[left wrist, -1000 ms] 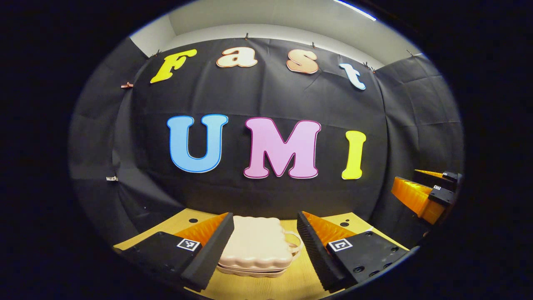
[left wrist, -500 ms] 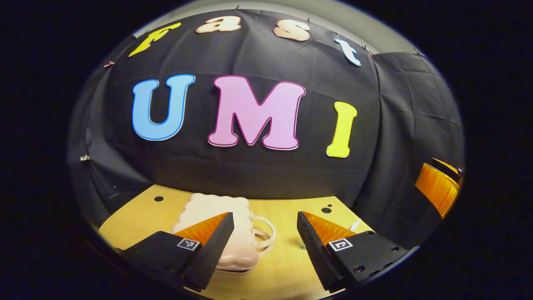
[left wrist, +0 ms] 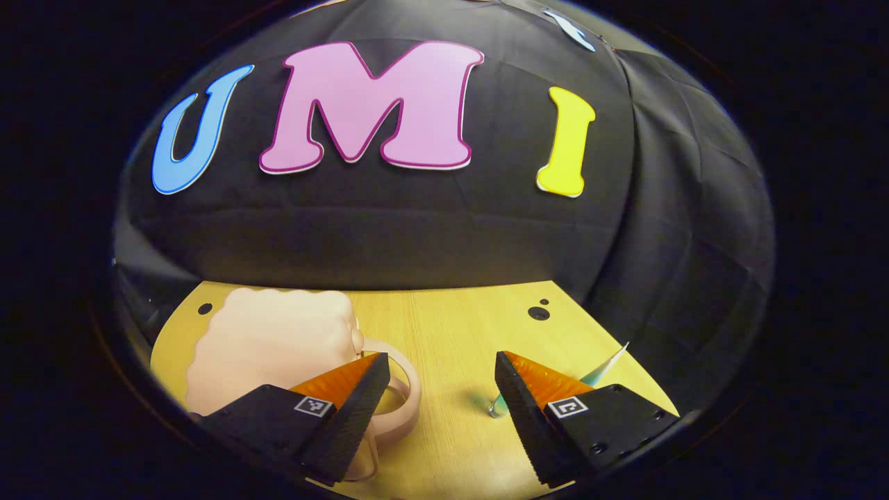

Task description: First open the suitcase, pack the skin care products into it, and then close the suitcase.

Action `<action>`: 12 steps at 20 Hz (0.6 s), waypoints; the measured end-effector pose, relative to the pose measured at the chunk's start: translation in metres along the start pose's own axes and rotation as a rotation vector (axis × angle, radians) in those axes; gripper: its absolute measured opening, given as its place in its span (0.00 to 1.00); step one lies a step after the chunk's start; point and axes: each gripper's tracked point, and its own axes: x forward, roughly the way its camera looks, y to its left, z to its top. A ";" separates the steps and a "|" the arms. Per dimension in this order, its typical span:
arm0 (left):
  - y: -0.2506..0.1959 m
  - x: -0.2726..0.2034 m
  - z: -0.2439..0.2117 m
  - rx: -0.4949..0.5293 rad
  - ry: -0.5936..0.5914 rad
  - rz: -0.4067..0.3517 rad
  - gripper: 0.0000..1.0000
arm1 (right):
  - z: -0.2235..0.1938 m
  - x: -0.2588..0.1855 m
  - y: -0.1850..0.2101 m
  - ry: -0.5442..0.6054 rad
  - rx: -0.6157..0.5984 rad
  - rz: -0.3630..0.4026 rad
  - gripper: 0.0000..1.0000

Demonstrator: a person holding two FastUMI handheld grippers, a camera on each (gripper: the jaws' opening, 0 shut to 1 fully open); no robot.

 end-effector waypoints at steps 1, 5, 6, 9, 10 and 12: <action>-0.002 0.011 -0.007 -0.002 0.029 0.006 0.96 | -0.001 0.000 -0.004 -0.001 -0.010 -0.010 0.96; 0.005 0.044 -0.033 -0.004 0.154 0.066 0.96 | -0.020 0.002 -0.009 0.042 -0.002 -0.033 0.96; 0.006 0.051 -0.036 0.001 0.171 0.077 0.96 | -0.025 0.003 -0.010 0.050 -0.029 -0.037 0.96; 0.014 0.067 -0.040 0.009 0.205 0.120 0.95 | -0.037 0.003 -0.009 0.081 -0.042 -0.025 0.95; 0.017 0.072 -0.041 0.005 0.226 0.134 0.94 | -0.041 0.004 -0.009 0.092 -0.035 -0.025 0.96; 0.025 0.082 -0.048 0.005 0.246 0.173 0.88 | -0.043 0.005 -0.010 0.093 -0.049 -0.035 0.96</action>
